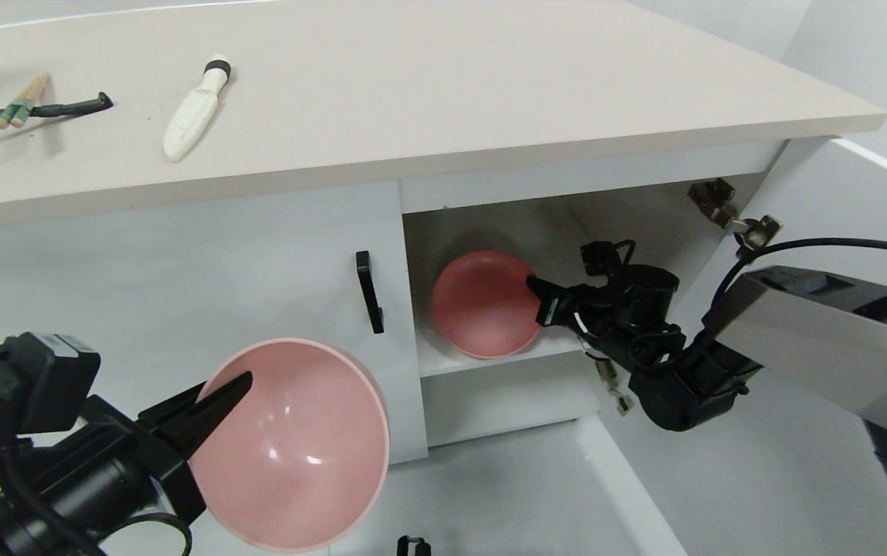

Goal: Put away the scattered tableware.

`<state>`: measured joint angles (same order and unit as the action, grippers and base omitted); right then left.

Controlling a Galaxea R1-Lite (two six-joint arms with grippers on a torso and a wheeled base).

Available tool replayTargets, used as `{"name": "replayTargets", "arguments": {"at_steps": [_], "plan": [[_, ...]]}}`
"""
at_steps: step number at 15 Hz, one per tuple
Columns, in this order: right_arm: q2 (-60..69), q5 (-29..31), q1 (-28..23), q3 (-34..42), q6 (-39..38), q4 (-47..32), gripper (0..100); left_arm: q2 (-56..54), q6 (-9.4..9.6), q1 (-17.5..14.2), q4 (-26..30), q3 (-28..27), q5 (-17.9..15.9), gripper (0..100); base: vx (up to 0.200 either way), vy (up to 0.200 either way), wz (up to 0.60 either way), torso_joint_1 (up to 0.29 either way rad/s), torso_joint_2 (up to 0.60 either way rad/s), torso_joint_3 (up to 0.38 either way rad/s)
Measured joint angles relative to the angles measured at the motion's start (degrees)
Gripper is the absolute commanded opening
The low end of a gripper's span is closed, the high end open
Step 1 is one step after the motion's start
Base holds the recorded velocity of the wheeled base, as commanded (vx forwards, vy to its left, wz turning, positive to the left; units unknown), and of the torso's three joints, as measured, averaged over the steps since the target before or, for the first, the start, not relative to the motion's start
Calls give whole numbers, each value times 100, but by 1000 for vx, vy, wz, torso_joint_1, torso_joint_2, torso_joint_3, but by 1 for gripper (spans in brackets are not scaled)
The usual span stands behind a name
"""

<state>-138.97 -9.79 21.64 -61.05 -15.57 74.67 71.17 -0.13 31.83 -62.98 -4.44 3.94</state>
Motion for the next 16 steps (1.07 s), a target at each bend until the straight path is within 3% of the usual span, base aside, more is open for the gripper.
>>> {"name": "replayTargets", "arguments": {"at_steps": [12,13,16], "plan": [[-457,163,-161,-868,0,-347,0,-6,-2,-27,-2,-27,-2,0,0,0,0,0,0,0],[-494,196,-161,-894,0,-347,100,-6,-2,-27,-2,-27,0,0,0,0,0,0,0,0],[-577,244,-166,-940,0,-329,100,-4,-2,-27,-2,-24,0,0,0,0,0,0,0,0]]}}
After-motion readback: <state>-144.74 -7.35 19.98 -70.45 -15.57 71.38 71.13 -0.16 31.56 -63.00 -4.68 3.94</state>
